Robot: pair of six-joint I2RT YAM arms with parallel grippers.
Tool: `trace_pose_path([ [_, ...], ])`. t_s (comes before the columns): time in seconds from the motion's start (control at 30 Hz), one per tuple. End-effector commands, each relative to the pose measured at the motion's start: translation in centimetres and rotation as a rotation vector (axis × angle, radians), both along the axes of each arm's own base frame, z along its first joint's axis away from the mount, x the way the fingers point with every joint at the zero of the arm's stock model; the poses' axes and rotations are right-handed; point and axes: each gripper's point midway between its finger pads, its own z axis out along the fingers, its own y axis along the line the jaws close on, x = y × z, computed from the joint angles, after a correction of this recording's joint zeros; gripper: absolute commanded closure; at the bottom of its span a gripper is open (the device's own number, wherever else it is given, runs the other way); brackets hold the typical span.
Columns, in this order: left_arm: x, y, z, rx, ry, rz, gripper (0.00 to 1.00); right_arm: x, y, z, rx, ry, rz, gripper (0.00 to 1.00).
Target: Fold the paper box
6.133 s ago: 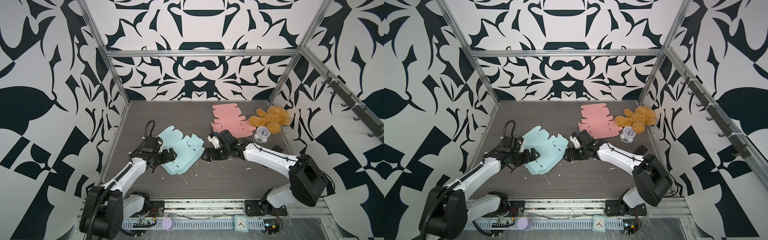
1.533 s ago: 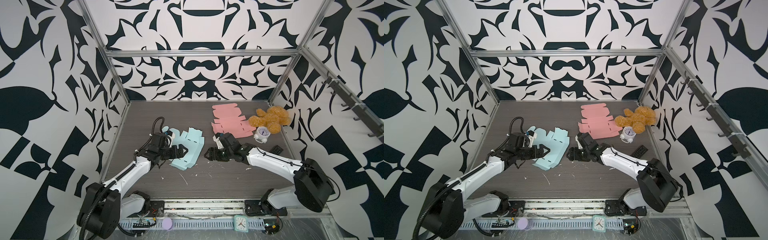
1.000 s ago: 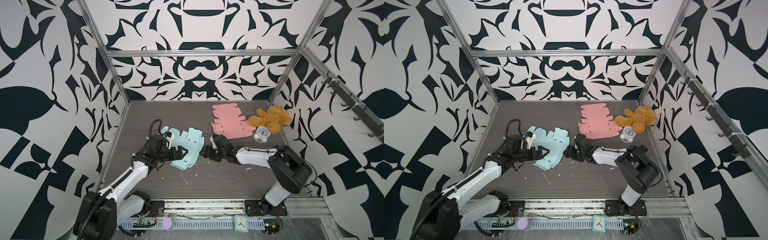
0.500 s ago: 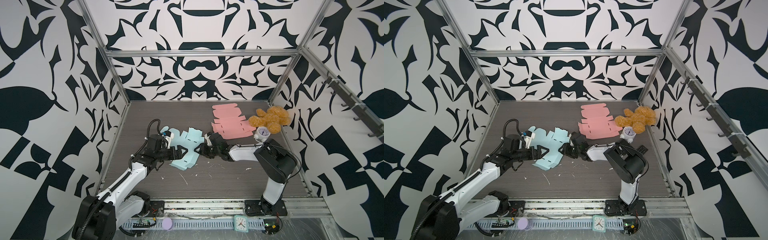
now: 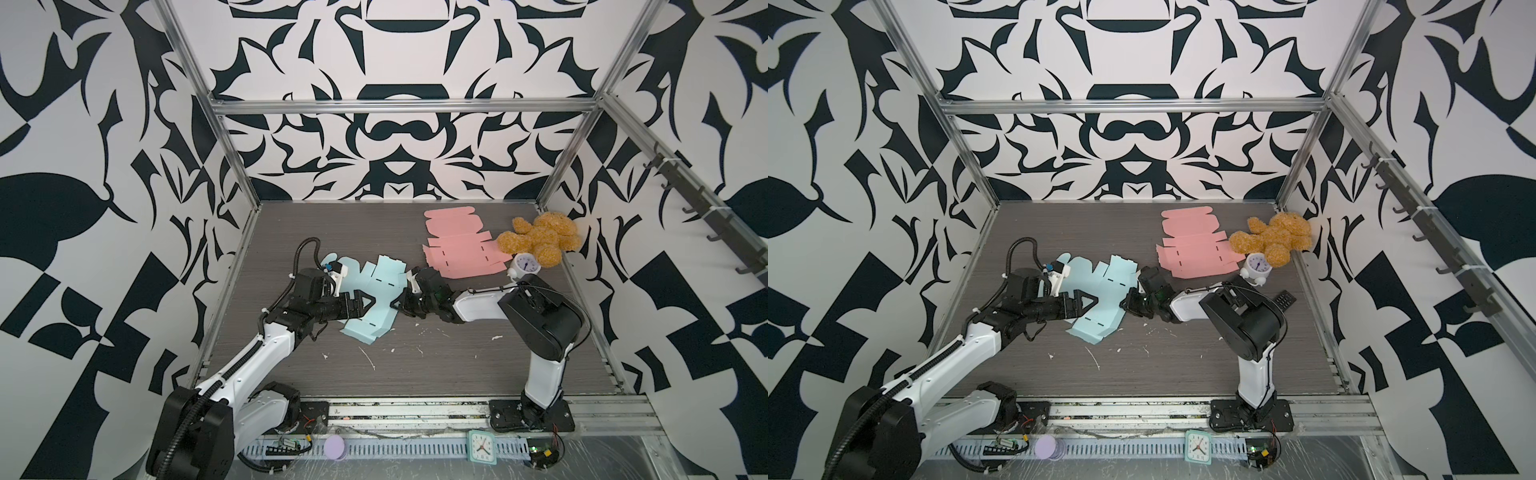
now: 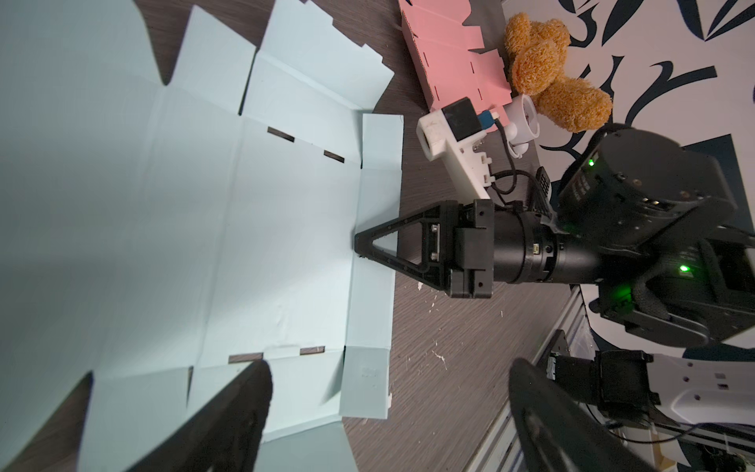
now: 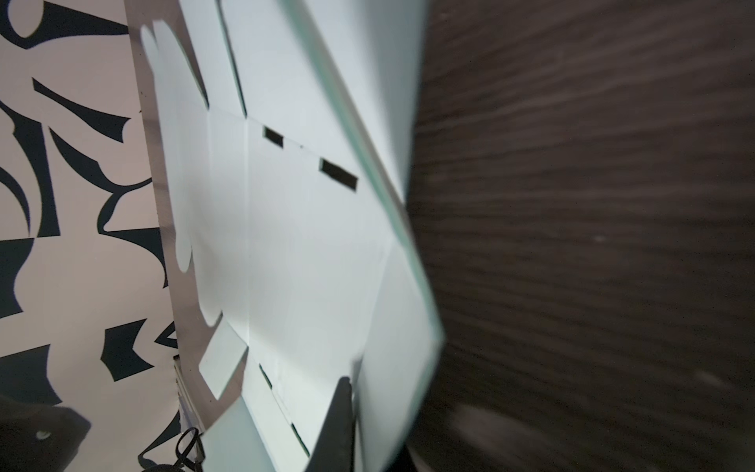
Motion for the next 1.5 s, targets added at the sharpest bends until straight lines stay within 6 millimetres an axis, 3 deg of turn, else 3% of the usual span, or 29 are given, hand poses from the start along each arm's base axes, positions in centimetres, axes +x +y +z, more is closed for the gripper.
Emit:
trace_pose_path([
  [0.0,-0.1,0.0,-0.2,-0.010,0.001,-0.007,0.08,-0.2,-0.1,1.1,-0.029,-0.026,0.057,0.93],
  [0.23,-0.4,0.2,-0.6,-0.004,0.005,-0.004,0.08,-1.3,-2.6,2.5,-0.128,-0.002,0.189,0.92],
  [0.37,-0.5,0.3,-1.5,0.001,0.018,0.001,0.08,-2.3,-5.7,3.1,-0.246,0.017,0.269,0.92],
  [0.5,-0.5,0.2,-2.2,-0.002,0.033,-0.005,0.09,-2.3,-8.0,2.9,-0.307,0.029,0.290,0.89],
  [0.6,-0.5,0.1,-2.8,0.004,0.050,-0.009,0.10,-1.9,-8.6,2.5,-0.312,0.028,0.270,0.84],
  [0.77,-0.7,0.2,-3.7,0.009,0.069,-0.009,0.10,-1.4,-9.0,2.2,-0.300,0.022,0.220,0.72],
  [0.9,-0.9,0.3,-3.8,0.010,0.068,-0.003,0.10,-1.8,-9.3,2.6,-0.269,0.010,0.166,0.69],
  [1.47,-0.6,0.1,-4.0,0.002,0.077,-0.004,0.11,-2.7,-8.5,2.1,-0.103,0.041,0.068,0.78],
])
